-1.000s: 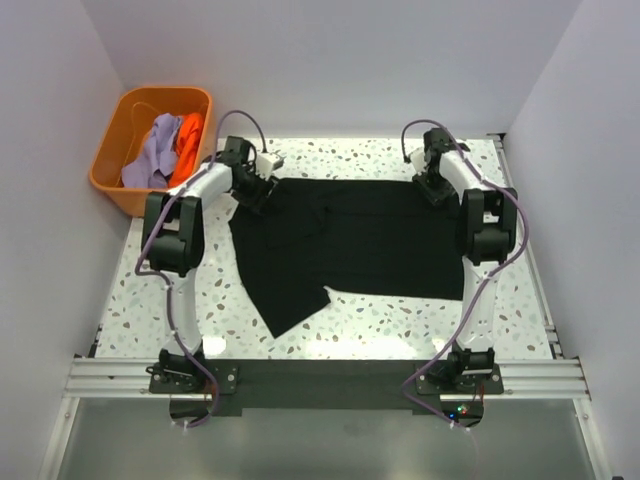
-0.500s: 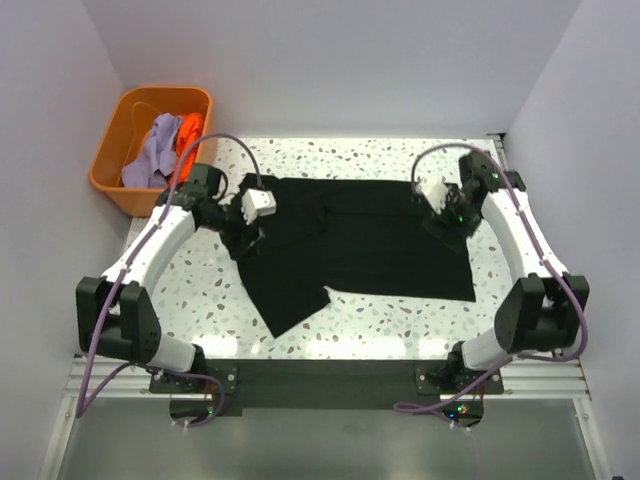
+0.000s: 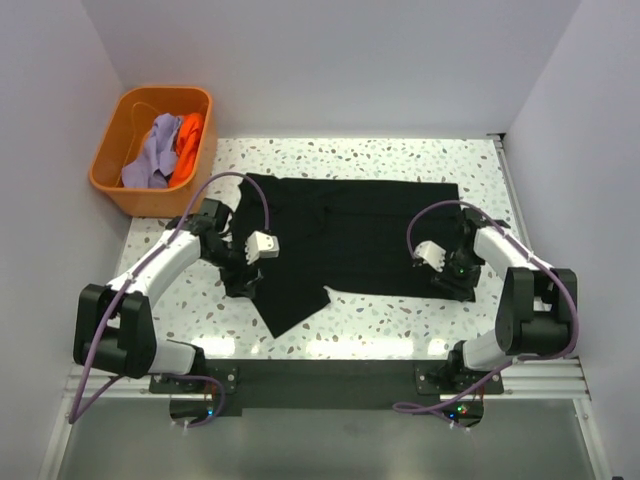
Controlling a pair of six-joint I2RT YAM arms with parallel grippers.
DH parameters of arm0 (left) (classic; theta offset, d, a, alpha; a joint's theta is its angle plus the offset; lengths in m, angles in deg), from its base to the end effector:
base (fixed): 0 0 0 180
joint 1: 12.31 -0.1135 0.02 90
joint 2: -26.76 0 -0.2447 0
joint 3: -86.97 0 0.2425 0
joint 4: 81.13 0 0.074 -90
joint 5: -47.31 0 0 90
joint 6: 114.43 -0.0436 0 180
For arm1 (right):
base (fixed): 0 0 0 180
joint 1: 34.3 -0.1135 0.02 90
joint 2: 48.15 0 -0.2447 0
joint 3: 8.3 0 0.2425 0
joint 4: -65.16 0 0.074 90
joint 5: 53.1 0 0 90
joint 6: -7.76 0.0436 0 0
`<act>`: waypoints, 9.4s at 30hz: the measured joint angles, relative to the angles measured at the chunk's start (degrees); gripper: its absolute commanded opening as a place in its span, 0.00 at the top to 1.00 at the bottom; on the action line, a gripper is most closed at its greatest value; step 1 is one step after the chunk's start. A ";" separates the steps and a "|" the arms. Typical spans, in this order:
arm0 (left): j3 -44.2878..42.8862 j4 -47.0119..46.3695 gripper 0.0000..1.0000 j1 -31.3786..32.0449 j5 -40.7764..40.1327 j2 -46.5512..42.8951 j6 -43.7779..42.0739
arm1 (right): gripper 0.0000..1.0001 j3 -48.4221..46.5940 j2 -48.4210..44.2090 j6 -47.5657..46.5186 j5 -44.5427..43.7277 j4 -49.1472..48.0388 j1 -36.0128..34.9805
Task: Fold and stack the t-shirts
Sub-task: Fold the tshirt
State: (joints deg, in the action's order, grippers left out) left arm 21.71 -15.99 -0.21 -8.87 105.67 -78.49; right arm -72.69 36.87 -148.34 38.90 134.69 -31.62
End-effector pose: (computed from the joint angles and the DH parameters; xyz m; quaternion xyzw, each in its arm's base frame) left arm 0.2198 -0.0719 0.1883 0.5435 0.7823 -0.2368 0.1909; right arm 0.2252 -0.0090 0.1543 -0.5255 0.8506 0.0152 0.0087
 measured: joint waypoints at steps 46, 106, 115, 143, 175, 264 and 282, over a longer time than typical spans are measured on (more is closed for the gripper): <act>13.03 -17.03 1.00 20.28 -13.07 -0.96 0.52 | 1.00 5.55 -0.11 -0.09 -4.37 -9.25 -0.09; -55.91 9.49 1.00 1.84 -10.34 41.48 -8.63 | 1.00 -36.39 26.58 1.86 -0.04 4.76 1.51; -56.35 9.20 0.99 1.84 -10.93 42.66 -8.55 | 0.93 -40.09 30.32 2.03 -1.03 4.57 1.29; -25.03 -2.29 0.40 -11.58 -8.68 29.22 17.00 | 0.53 -33.51 29.18 29.00 3.17 9.53 8.22; -22.91 -13.90 0.54 4.33 -20.28 17.22 27.58 | 0.65 -44.17 26.43 31.65 1.81 8.72 3.82; -49.75 -21.66 0.35 3.65 -11.32 43.52 39.69 | 0.94 -56.89 41.33 46.60 6.27 -14.21 -23.65; -52.83 -23.76 0.44 3.76 -6.45 50.77 39.15 | 1.00 -71.63 57.29 51.76 -5.49 -27.52 -23.76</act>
State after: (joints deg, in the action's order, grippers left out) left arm -31.12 -39.75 3.55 -15.32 156.44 -39.35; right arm -144.31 94.15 -96.59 33.42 107.17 -55.38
